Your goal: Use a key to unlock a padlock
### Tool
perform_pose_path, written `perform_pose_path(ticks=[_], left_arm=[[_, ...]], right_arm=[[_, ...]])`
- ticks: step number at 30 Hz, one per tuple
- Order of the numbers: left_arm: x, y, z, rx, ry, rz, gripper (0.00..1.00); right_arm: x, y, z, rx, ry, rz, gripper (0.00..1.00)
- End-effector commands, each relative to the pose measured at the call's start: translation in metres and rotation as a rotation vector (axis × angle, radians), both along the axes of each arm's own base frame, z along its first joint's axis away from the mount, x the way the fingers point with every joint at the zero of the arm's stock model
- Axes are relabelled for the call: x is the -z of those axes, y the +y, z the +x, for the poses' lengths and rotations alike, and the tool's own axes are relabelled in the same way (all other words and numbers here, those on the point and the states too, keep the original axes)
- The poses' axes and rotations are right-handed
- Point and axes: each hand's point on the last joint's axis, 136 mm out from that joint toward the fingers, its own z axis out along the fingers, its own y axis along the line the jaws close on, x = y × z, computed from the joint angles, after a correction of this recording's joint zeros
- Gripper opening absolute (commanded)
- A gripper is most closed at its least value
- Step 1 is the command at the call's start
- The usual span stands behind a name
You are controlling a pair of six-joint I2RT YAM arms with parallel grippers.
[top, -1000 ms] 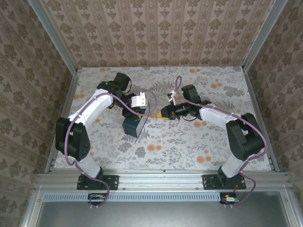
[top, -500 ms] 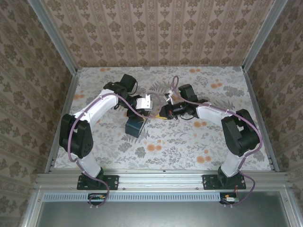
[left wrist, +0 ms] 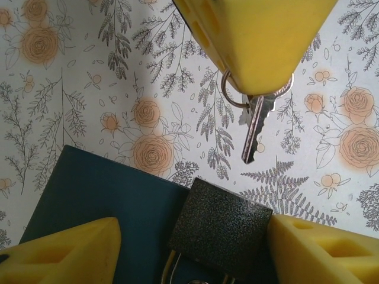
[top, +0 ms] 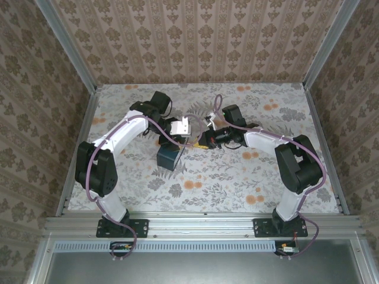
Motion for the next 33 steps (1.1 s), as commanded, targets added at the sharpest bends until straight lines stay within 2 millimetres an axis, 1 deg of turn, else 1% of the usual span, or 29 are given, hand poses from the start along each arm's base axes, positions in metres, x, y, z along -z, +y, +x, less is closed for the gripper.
perform_pose_path(ticks=[1, 5, 8, 10, 12, 15, 17, 21, 27, 30, 33], left_arm=[[-0.005, 0.002, -0.014, 0.048, 0.038, 0.007, 0.69], [-0.010, -0.001, -0.014, 0.057, 0.037, -0.009, 0.70], [-0.015, -0.006, -0.018, 0.068, 0.046, -0.039, 0.69], [-0.010, -0.003, -0.018, 0.064, 0.058, -0.020, 0.68], [-0.005, 0.003, -0.014, 0.053, 0.051, 0.004, 0.68], [-0.007, 0.007, -0.011, 0.043, 0.065, -0.002, 0.66], [-0.003, 0.008, -0.011, 0.046, 0.074, 0.009, 0.65], [0.006, 0.012, -0.010, 0.042, 0.091, 0.039, 0.58], [0.003, 0.005, -0.011, 0.048, 0.085, 0.011, 0.51], [0.005, 0.004, -0.012, 0.050, 0.091, 0.016, 0.47], [0.008, 0.005, -0.013, 0.044, 0.102, 0.025, 0.42]], right_arm=[[-0.005, -0.003, -0.001, 0.002, -0.011, 0.001, 0.00], [-0.006, -0.005, -0.004, 0.004, -0.012, 0.000, 0.00], [-0.008, -0.001, -0.005, -0.011, -0.016, 0.017, 0.00], [-0.009, 0.003, -0.007, -0.025, -0.020, 0.023, 0.00], [-0.009, 0.005, -0.007, -0.030, -0.020, 0.024, 0.00], [-0.007, 0.005, -0.007, -0.029, -0.015, 0.022, 0.00], [-0.006, 0.005, -0.007, -0.028, -0.014, 0.019, 0.00], [-0.003, 0.007, -0.005, -0.019, -0.006, 0.026, 0.00], [-0.003, 0.012, -0.007, -0.037, -0.006, 0.032, 0.00], [0.002, 0.014, -0.007, -0.038, 0.006, 0.029, 0.00], [0.007, 0.016, -0.003, -0.030, 0.022, 0.034, 0.00]])
